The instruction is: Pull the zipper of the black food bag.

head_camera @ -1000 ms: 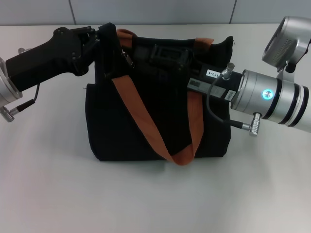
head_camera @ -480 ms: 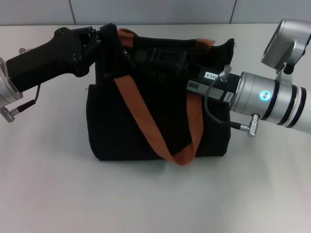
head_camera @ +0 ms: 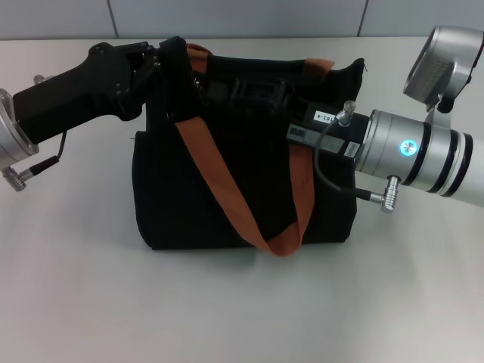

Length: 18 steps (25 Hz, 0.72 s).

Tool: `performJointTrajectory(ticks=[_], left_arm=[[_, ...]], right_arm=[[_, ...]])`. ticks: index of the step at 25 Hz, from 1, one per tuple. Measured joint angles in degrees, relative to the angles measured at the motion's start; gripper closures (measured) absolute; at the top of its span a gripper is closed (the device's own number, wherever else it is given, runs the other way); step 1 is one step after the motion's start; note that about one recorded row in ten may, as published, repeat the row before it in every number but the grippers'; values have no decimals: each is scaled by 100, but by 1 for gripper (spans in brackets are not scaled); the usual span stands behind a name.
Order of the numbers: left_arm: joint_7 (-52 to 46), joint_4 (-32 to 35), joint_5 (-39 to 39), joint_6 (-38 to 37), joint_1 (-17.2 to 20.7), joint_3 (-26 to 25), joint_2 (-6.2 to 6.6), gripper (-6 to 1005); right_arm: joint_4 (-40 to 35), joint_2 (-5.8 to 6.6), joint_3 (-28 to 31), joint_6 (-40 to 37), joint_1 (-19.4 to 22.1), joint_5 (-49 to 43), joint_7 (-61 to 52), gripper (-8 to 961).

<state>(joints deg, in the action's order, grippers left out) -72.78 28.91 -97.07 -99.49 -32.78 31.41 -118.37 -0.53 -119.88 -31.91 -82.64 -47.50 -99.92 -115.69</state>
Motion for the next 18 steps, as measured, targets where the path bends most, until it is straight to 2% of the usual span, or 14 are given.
performJointTrajectory(ticks=[8,18], left_arm=[[0,-27,10,12,4,-43,-11,977],[-15,-101,57,41,-4,-56,-13,977]], right_arm=[[-37,0,8,-33,67,5,56,655],[-206,13,-30,-78,187,-21,197,652]])
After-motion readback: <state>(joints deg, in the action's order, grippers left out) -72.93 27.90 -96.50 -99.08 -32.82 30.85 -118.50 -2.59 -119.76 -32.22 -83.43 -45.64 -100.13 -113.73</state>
